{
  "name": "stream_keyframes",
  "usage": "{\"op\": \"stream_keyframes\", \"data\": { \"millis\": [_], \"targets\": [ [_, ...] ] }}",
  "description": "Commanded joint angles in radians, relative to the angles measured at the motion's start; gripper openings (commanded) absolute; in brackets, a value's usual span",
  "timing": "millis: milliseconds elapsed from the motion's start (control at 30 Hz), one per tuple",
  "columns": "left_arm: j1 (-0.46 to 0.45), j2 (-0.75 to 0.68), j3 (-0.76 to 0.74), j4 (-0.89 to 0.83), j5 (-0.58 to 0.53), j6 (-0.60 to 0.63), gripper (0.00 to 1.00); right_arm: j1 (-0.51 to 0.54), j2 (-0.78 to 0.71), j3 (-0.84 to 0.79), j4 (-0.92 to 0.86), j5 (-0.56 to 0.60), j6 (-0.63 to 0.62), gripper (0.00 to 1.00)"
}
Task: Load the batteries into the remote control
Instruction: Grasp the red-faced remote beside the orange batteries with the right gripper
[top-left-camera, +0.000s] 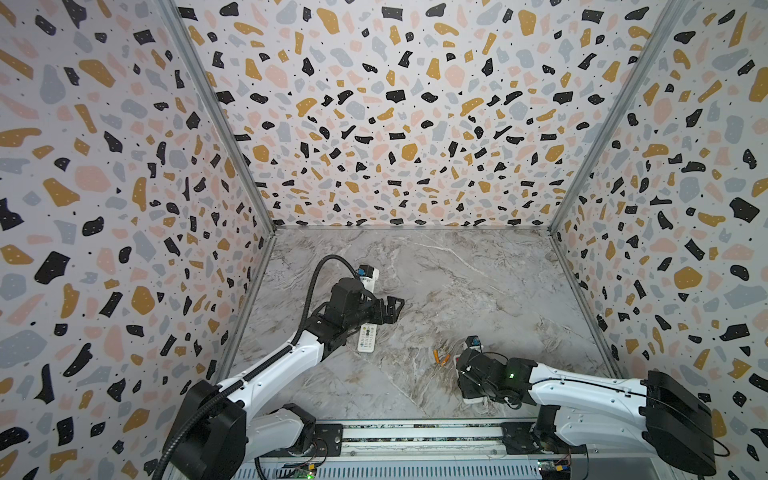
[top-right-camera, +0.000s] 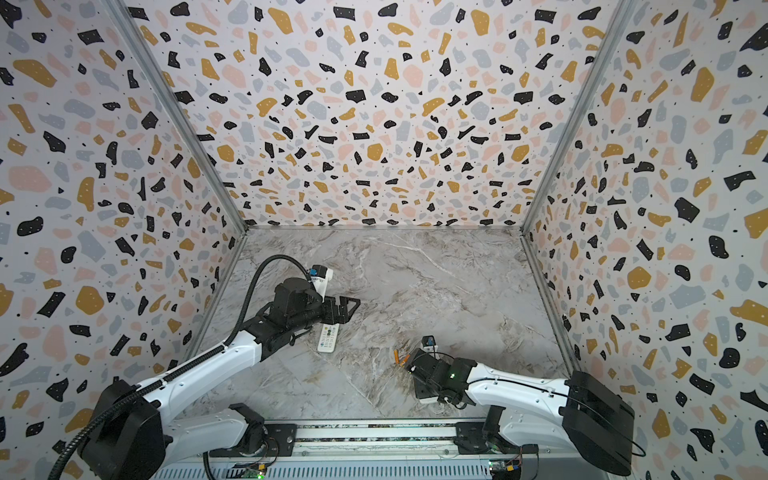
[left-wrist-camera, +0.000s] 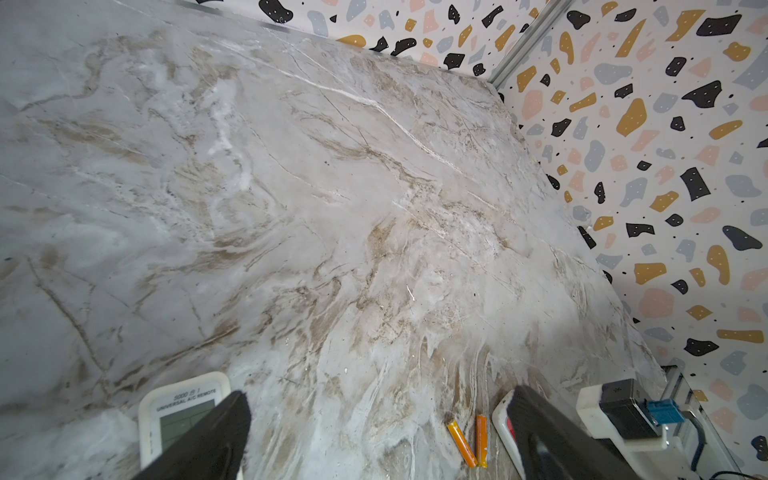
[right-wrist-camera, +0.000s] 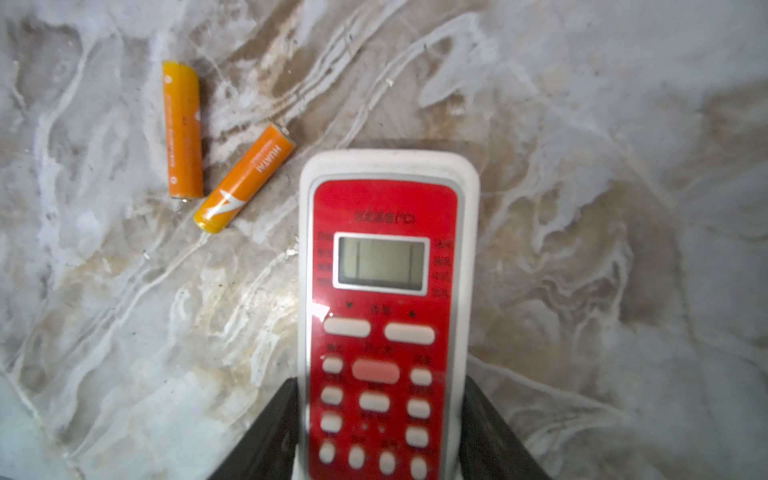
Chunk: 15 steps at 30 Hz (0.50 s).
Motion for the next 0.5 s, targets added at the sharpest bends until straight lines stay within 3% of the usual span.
{"op": "stream_keyframes", "data": {
  "millis": [0, 200, 467],
  "targets": [
    [-0.003, -0.005, -0.006, 0.030, -0.005, 0.002, 0.99, 0.003, 0.017, -0.011, -0.062, 0.002, 0.011, 0.51],
    [-0.005, -0.008, -0.018, 0.046, 0.006, -0.012, 0.98, 0.016, 0.078, 0.020, -0.077, 0.024, 0.010, 0.65],
    [-0.005, -0.014, -0.030, 0.060, 0.003, -0.022, 0.98, 0.025, 0.110, 0.039, -0.100, 0.040, 0.007, 0.57]
  ]
}}
